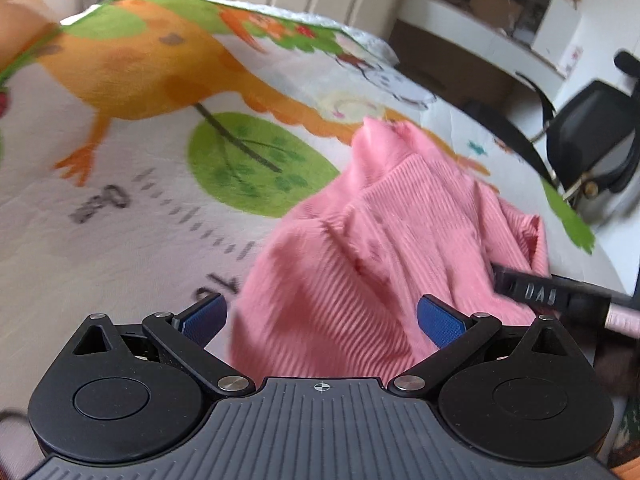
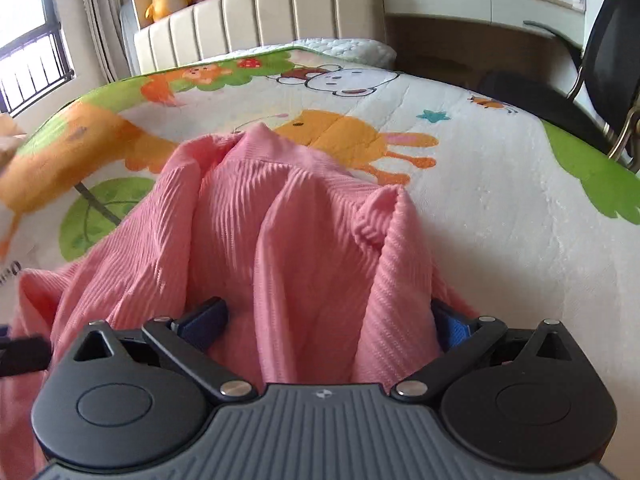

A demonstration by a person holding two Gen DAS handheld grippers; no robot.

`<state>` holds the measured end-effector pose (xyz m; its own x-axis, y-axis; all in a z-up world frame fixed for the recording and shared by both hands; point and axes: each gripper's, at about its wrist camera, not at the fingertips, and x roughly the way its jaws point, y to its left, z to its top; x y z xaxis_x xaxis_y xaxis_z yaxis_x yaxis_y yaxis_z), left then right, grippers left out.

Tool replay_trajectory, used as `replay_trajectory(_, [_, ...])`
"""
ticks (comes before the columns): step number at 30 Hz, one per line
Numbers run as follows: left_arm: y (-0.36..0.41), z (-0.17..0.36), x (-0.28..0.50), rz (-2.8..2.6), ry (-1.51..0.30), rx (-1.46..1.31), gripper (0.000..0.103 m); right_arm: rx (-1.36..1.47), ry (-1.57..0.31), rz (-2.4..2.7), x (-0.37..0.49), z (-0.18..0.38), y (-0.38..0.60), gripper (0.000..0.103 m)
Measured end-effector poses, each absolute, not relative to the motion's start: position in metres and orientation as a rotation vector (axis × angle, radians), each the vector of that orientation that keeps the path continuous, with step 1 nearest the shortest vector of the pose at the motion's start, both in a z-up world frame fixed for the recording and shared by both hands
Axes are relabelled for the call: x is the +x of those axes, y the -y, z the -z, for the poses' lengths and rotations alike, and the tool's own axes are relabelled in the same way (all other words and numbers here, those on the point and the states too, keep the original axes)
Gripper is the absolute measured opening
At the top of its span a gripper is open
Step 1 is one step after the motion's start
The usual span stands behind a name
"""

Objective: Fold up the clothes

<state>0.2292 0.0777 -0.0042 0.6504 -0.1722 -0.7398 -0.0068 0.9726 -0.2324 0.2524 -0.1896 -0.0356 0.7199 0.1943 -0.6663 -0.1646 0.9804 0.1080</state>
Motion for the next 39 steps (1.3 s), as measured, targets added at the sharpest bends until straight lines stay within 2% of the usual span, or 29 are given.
replay_trajectory(3, [-0.071,0.022,0.239,0.102,-0.909,-0.224,0.103,0.022,-0.74,-0.207,0.249,0.038,0.189,0.103])
replay_trajectory(6, [-0.067,0.03,0.233,0.09,-0.878,-0.207,0.103,0.027,-0.741,-0.229,0.253,0.039,0.192,0.103])
replay_trajectory(17, [-0.062,0.03,0.201,0.164,-0.85,-0.169,0.103,0.052,-0.752,-0.278,0.218,0.037,0.196,0.103])
replay_trajectory(23, [-0.061,0.019,0.137,0.301,-0.864,-0.049,0.103,0.004,-0.806,-0.299,0.151,0.031,0.195,0.103])
replay_trajectory(29, [-0.049,-0.032,0.083,0.483,-0.771,-0.085,0.103,0.121,-0.864,-0.311,0.161,0.016,0.212,0.103])
replay_trajectory(31, [-0.032,-0.036,0.073,0.517,-0.758,-0.057,0.103,0.203,-0.796,-0.302,0.16,-0.004,0.227,0.103])
replay_trajectory(34, [0.0,-0.027,0.08,0.483,-0.769,-0.002,0.102,0.16,-0.582,-0.266,0.139,-0.046,0.236,0.102])
replay_trajectory(35, [0.006,-0.021,0.087,0.468,-0.775,0.015,0.092,0.142,-0.535,-0.264,0.133,-0.057,0.237,0.097])
replay_trajectory(36, [0.012,-0.015,0.095,0.457,-0.784,0.03,0.057,0.126,-0.506,-0.268,0.127,-0.064,0.237,0.092])
replay_trajectory(37, [0.011,-0.013,0.103,0.455,-0.796,0.023,0.047,0.109,-0.477,-0.273,0.121,-0.071,0.237,0.09])
replay_trajectory(38, [0.009,-0.011,0.11,0.457,-0.809,0.009,0.043,0.093,-0.457,-0.278,0.118,-0.076,0.236,0.084])
replay_trajectory(39, [0.007,-0.01,0.117,0.459,-0.822,-0.005,0.027,0.077,-0.458,-0.283,0.117,-0.078,0.235,0.079])
